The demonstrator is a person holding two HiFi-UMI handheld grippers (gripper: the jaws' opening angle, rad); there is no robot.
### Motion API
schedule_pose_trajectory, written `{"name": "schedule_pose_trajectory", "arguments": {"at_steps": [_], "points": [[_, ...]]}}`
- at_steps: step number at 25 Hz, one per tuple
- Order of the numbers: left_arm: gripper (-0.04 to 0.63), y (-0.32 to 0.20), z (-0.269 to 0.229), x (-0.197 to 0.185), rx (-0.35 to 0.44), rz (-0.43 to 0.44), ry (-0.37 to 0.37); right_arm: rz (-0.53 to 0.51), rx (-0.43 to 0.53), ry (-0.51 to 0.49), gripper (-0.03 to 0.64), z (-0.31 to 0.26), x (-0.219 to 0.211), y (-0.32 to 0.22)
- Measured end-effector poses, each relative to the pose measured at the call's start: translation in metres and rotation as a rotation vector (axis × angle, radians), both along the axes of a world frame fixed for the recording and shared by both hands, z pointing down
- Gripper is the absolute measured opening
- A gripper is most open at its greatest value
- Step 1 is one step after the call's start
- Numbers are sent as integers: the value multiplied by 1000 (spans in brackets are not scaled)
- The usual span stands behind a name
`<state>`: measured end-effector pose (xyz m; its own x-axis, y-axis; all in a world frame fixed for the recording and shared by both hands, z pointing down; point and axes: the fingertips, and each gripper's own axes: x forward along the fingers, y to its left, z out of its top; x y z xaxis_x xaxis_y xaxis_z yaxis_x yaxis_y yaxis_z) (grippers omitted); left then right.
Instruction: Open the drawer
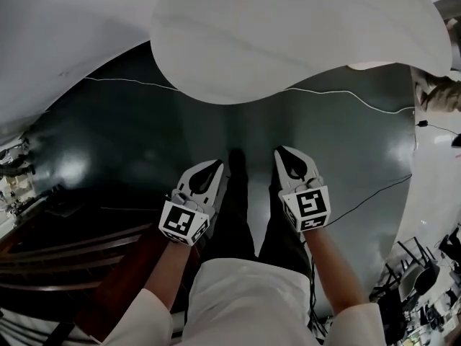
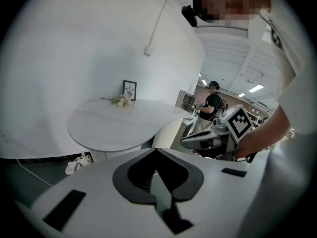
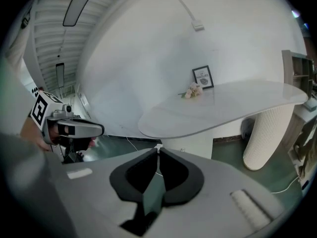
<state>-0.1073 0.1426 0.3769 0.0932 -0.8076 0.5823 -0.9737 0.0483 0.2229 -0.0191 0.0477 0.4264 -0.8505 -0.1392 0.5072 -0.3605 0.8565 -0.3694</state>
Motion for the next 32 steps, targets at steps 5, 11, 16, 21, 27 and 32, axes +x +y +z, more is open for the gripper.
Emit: {"name": "schedule_pose_trajectory", "arguments": {"at_steps": [5, 11, 16, 21, 27, 32], "points": [[6, 2, 29, 3, -29, 13, 9, 14, -23, -14, 52, 29, -14, 9], [6, -2, 56, 12, -49, 56, 35, 20, 42, -22, 75, 51, -33, 5], [6, -3, 79, 12, -59, 67, 45, 7, 132, 6, 100, 75, -47, 0], [6, -9, 104, 19, -79, 75, 48, 31, 159, 19, 109, 102, -46, -7], [6, -15, 133, 9, -89, 53, 35, 55, 189, 32, 114, 138, -55, -17], [6, -7, 157, -10, -103, 37, 26, 59, 215, 12, 123, 165, -77, -22]]}}
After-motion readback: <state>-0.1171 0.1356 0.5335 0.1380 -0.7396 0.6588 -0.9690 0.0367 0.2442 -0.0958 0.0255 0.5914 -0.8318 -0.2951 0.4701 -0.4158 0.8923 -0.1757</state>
